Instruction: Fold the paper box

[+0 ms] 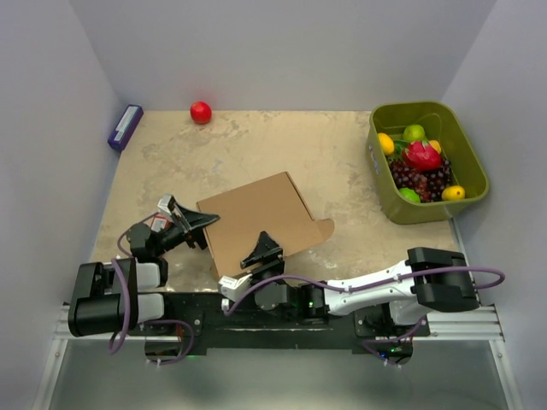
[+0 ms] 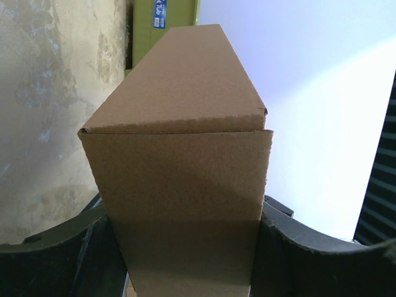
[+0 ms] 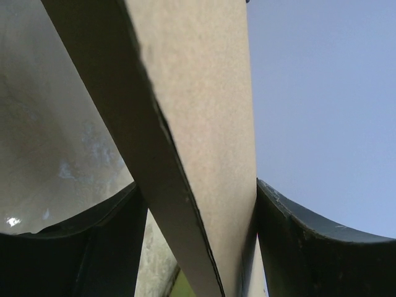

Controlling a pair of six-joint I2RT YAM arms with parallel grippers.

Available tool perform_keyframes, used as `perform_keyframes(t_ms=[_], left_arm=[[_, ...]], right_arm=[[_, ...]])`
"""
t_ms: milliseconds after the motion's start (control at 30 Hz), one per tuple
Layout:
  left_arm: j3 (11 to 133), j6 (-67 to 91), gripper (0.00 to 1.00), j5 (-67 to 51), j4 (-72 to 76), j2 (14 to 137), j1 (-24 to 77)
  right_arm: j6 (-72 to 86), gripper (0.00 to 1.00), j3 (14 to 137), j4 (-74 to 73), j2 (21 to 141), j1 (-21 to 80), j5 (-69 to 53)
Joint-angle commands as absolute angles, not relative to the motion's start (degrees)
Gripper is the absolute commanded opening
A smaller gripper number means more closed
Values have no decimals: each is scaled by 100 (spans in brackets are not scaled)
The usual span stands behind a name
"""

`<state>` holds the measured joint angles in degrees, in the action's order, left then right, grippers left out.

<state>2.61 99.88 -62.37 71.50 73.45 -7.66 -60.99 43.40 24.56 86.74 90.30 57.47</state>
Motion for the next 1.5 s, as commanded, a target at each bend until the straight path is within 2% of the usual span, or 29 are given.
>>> perform_keyframes(t_ms=[0, 33, 67, 133, 167, 200, 233, 367, 500, 600, 767, 1000, 1233, 1333, 1467], left_arm=[[-1082, 9879, 44, -6803, 7646, 7435, -571], [-1064, 9870, 52, -6794, 7673, 7444, -571], [-1046, 9870, 66, -6811, 7690, 7444, -580], [-976, 9748, 77, -6838, 7603, 7427, -580], [-949, 9651, 90, -6864, 7524, 7409, -580], [-854, 9355, 97, -6882, 7202, 7374, -580], [-800, 9160, 100, -6899, 6972, 7348, -589], [-239, 7798, 100, -6829, 5127, 7076, -615], [587, 5641, 100, -6619, 2408, 6847, -694], [1010, 4942, 100, -6242, 1585, 6794, -738], [1466, 4615, 100, -5732, 1275, 6662, -826], [2451, 3569, 100, -4205, 168, 6267, -870], [3251, 2761, 100, -3332, -368, 5485, -879], [3331, 2444, 100, -3374, -326, 5108, -870], [3067, 1987, 97, -4191, 385, 4536, -774]], right_arm=[[-5319, 43, 5018, 1374, 8596, 9009, 5151], [-5169, 42, 5158, 1127, 8596, 9017, 5150], [-4916, 40, 5211, 707, 8596, 9018, 5159], [-4651, 39, 5369, 310, 8604, 9009, 5159], [-4406, 38, 5414, 20, 8596, 9017, 5177], [-4282, 37, 5458, -235, 8604, 9018, 5168], [-4176, 36, 5536, -385, 8604, 9018, 5203], [-3702, 35, 5616, -1035, 8508, 9018, 5265], [-3262, 34, 5748, -1704, 8394, 9009, 5379], [-2963, 34, 5871, -2161, 8245, 9009, 5493], [-2470, 34, 6152, -2898, 7911, 8930, 5292], [-1908, 35, 6951, -4112, 7919, 8245, 3869], [-1775, 35, 7891, -5114, 8323, 7349, 2778], [-1749, 36, 8321, -5456, 8568, 7059, 2313], [-1723, 36, 8674, -5721, 8850, 6786, 1733]])
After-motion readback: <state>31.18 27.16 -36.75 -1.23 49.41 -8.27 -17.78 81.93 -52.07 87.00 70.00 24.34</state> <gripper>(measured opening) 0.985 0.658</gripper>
